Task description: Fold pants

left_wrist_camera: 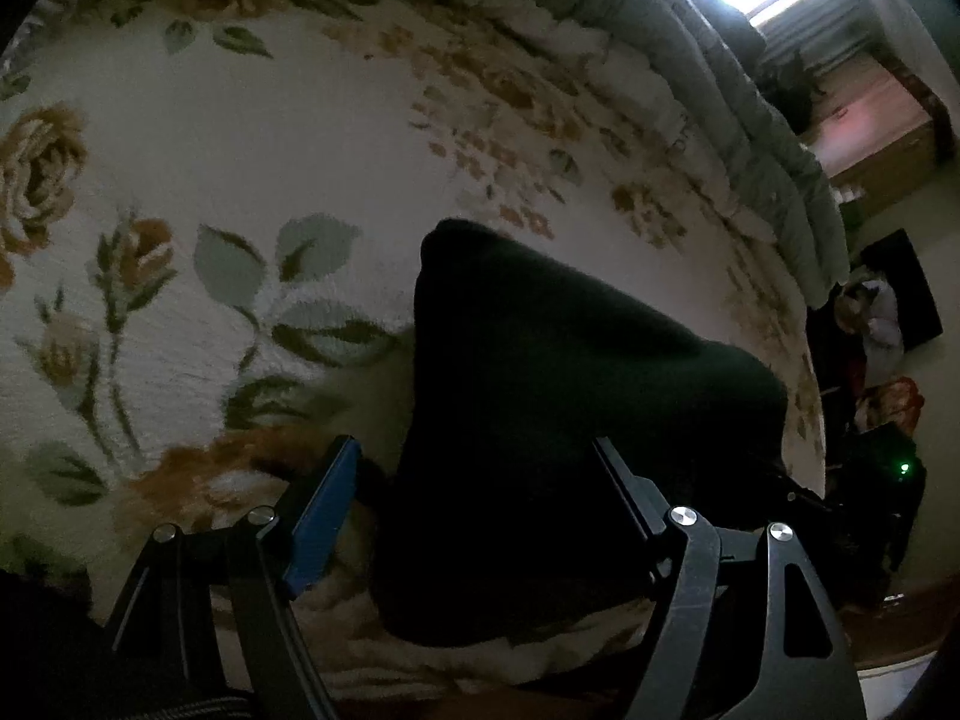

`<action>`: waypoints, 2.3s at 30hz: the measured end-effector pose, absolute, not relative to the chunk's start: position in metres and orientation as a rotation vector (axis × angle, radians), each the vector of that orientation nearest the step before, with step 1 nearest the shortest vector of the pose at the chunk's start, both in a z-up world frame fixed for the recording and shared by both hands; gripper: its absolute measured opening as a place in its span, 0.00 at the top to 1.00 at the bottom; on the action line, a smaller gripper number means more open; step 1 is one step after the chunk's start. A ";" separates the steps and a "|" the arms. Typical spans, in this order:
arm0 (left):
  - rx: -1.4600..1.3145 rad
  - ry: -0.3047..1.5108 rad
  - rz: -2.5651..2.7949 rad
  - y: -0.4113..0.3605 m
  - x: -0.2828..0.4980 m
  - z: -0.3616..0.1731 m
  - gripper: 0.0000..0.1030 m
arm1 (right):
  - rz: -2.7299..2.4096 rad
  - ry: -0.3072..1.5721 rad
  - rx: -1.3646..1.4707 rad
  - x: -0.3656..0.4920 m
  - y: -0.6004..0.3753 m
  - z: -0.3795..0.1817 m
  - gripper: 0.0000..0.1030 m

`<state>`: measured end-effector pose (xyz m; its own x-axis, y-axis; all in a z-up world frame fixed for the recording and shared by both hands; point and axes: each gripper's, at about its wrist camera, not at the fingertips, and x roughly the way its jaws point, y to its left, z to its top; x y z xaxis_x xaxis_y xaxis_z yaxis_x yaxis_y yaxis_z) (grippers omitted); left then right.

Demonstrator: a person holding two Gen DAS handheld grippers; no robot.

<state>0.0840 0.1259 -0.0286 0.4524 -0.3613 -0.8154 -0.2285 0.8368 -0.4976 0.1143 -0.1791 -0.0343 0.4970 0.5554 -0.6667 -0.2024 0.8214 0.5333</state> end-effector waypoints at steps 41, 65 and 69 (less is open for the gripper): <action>-0.461 1.111 -0.088 0.091 0.096 -0.032 0.66 | 0.569 0.939 0.437 0.106 -0.177 -0.055 0.42; -0.465 1.029 -0.071 0.099 0.068 0.020 0.73 | 0.627 0.861 0.420 0.090 -0.167 -0.020 0.50; -0.470 1.014 -0.062 0.104 0.065 0.028 0.73 | 0.639 0.849 0.408 0.092 -0.164 -0.012 0.50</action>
